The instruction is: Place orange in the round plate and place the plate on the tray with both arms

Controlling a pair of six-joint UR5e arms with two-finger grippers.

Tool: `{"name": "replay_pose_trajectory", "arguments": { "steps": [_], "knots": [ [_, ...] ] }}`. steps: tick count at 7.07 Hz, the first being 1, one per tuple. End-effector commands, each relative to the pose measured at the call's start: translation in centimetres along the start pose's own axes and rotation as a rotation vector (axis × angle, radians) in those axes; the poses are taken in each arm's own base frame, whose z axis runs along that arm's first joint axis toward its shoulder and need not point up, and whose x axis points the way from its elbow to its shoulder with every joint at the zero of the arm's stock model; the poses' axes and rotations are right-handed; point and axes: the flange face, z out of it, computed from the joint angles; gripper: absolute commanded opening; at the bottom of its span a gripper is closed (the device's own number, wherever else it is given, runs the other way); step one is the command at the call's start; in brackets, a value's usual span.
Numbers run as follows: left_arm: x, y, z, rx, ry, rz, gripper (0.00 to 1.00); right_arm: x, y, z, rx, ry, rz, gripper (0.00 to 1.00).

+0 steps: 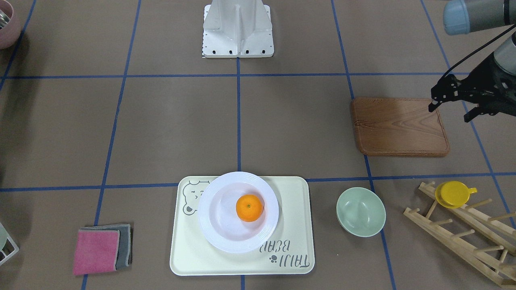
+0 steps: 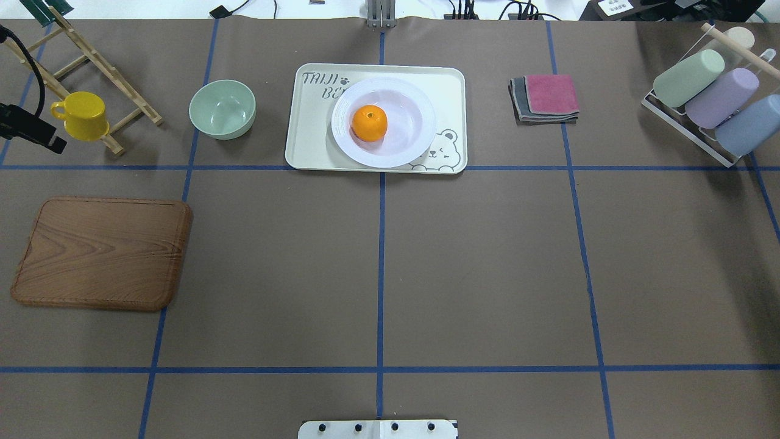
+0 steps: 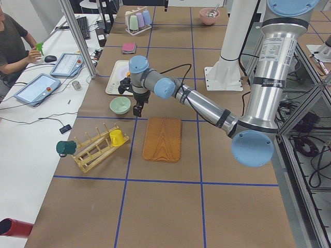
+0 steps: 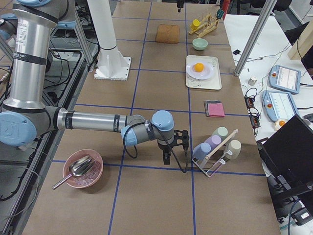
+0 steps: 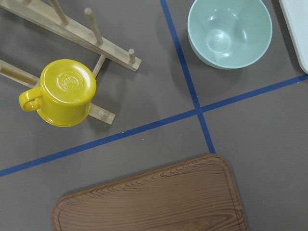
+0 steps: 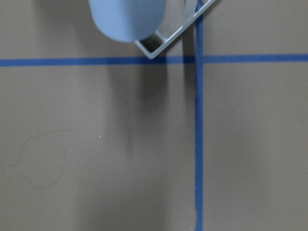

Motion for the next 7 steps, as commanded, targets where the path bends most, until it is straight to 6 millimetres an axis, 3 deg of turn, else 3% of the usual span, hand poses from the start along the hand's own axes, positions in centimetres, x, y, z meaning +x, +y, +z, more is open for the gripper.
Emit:
{"name": "replay_pose_trajectory", "arguments": {
  "steps": [1,2,4,6,7],
  "knots": [
    [0.1,-0.1,-0.1,0.002,0.001,0.002,0.98,-1.5,-4.0,-2.1,-0.007,0.059,-0.011,1.0],
    [0.3,-0.3,-0.2,-0.001,0.0,-0.001,0.98,-3.3,-4.7,-1.1,-0.024,0.065,-0.047,1.0],
    [0.2,-0.4,-0.3,-0.003,-0.002,-0.006,0.98,-3.6,-4.8,-0.7,-0.031,0.065,-0.061,1.0],
    [-1.8,-0.4,-1.3,0.011,-0.017,0.0,0.98,-2.9,-4.5,-0.2,-0.049,0.068,-0.105,1.0],
    [-4.1,-0.4,-1.6,0.012,-0.034,0.01,0.98,-2.0,-3.6,0.3,-0.062,0.069,-0.116,1.0]
  ]
}}
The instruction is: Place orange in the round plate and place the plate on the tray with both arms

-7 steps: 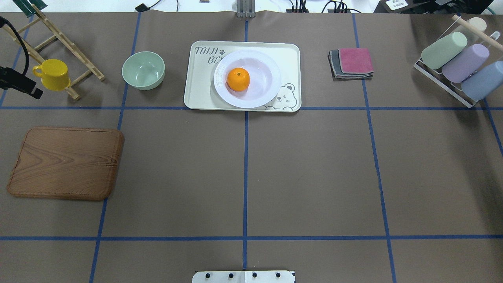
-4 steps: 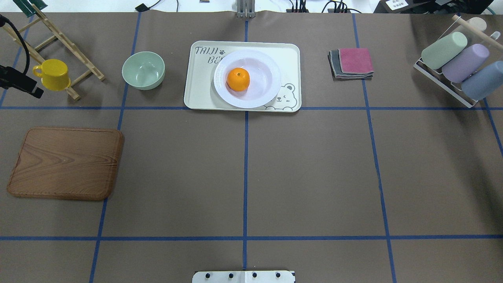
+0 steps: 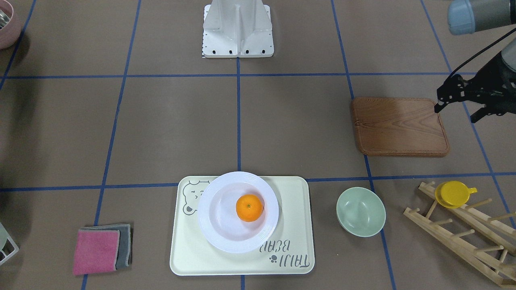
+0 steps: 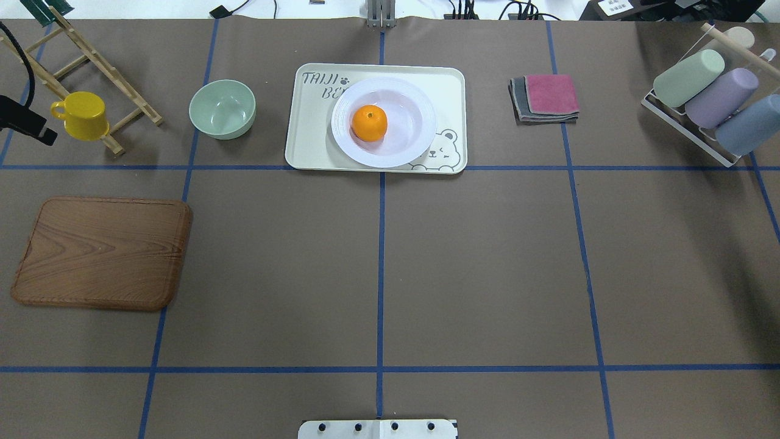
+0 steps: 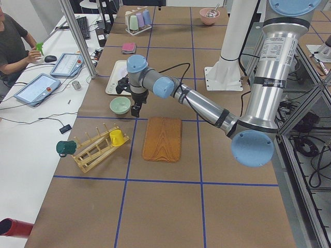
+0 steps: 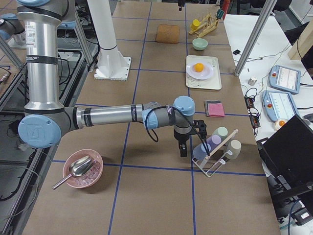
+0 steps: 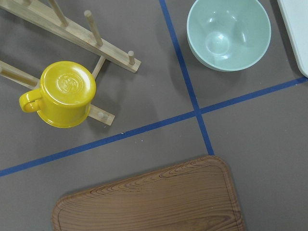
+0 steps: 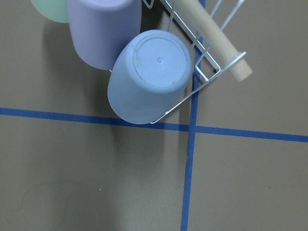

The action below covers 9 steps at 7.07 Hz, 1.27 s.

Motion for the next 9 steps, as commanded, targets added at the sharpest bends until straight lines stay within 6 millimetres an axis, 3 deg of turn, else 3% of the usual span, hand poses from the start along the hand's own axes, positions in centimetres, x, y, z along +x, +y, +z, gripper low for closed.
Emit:
{"name": "replay_pose_trajectory", "arguments": {
  "steps": [1,4,5,6,9],
  "knots": [
    [-5.8,0.9,1.0,-0.032,-0.04,0.009,0.98,1.7,1.5,0.3,-0.013,-0.005,-0.024,1.0],
    [-16.3,2.1,1.8,-0.07,-0.091,-0.015,0.98,3.9,3.7,0.7,-0.028,-0.007,-0.036,1.0],
    [-18.3,2.6,1.8,-0.074,-0.096,-0.019,0.98,4.7,4.0,0.3,-0.032,-0.004,-0.049,1.0],
    [-21.5,3.6,1.3,-0.077,-0.103,-0.026,0.98,5.6,4.2,-0.3,-0.04,-0.002,-0.059,1.0],
    [-25.7,5.0,3.0,-0.093,-0.099,-0.037,0.98,7.4,4.9,-0.3,-0.061,0.009,-0.076,1.0]
  ]
}}
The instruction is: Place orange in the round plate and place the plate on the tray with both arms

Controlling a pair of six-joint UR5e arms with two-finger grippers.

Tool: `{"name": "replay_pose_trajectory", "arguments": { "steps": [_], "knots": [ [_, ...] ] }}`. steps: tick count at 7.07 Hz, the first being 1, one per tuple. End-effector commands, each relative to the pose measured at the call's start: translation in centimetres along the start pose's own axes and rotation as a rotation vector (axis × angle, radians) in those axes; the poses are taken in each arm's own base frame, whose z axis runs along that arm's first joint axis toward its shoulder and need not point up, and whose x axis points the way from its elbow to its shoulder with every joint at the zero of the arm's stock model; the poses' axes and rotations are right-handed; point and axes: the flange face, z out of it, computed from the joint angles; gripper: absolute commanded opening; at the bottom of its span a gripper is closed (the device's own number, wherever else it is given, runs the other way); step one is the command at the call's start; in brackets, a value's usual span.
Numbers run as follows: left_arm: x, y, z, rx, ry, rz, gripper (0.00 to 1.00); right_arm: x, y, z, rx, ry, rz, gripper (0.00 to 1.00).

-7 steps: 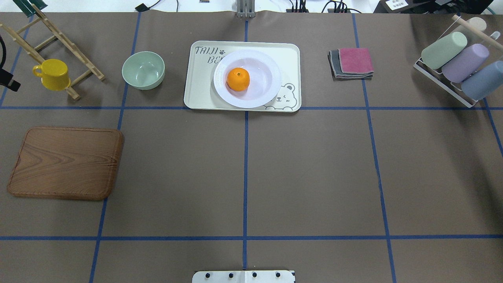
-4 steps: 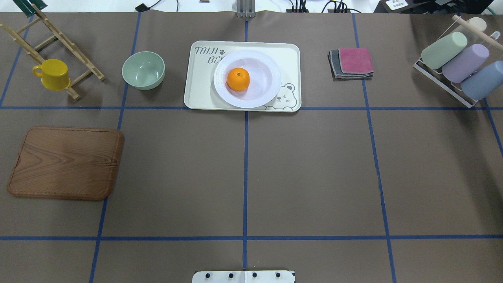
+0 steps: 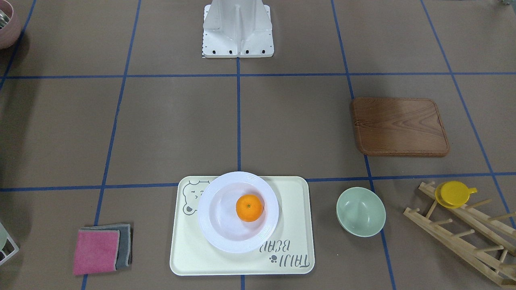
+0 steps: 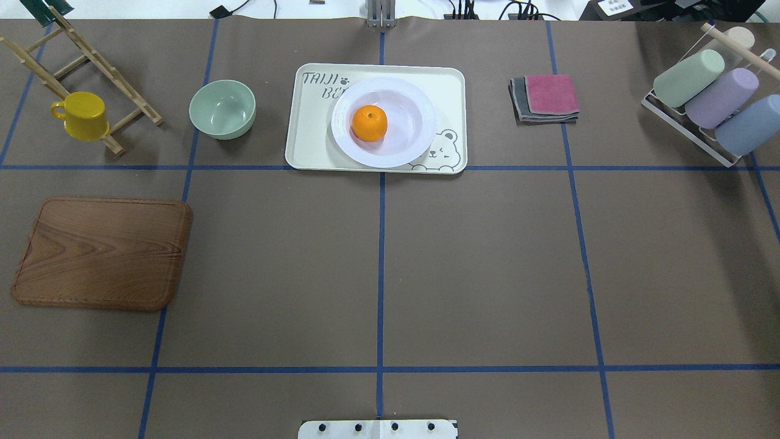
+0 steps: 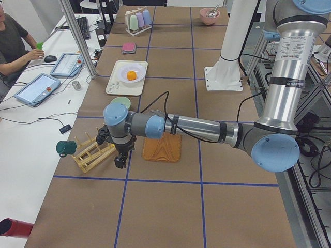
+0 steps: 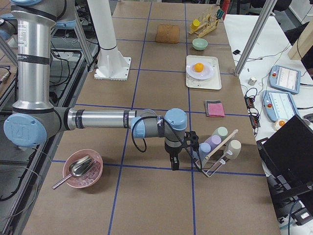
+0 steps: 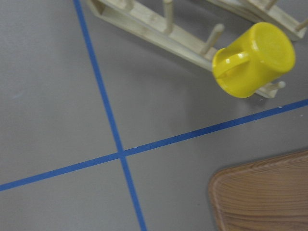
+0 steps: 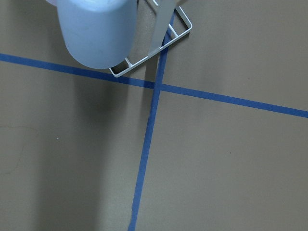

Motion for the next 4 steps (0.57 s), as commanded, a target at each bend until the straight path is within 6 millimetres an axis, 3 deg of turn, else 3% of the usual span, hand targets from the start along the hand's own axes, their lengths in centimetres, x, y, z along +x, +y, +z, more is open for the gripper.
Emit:
{"name": "replay_pose_trajectory", "arguments": {
  "steps": [1,4],
  "knots": [
    [-3.1,0.8,1.8,0.007,0.003,-0.005,0.98,1.3,0.6,0.4,-0.017,0.009,-0.019,1.0],
    [-4.4,1.8,2.3,0.018,0.002,0.02,0.98,1.1,0.4,0.3,-0.019,0.001,-0.017,1.0]
  ]
}}
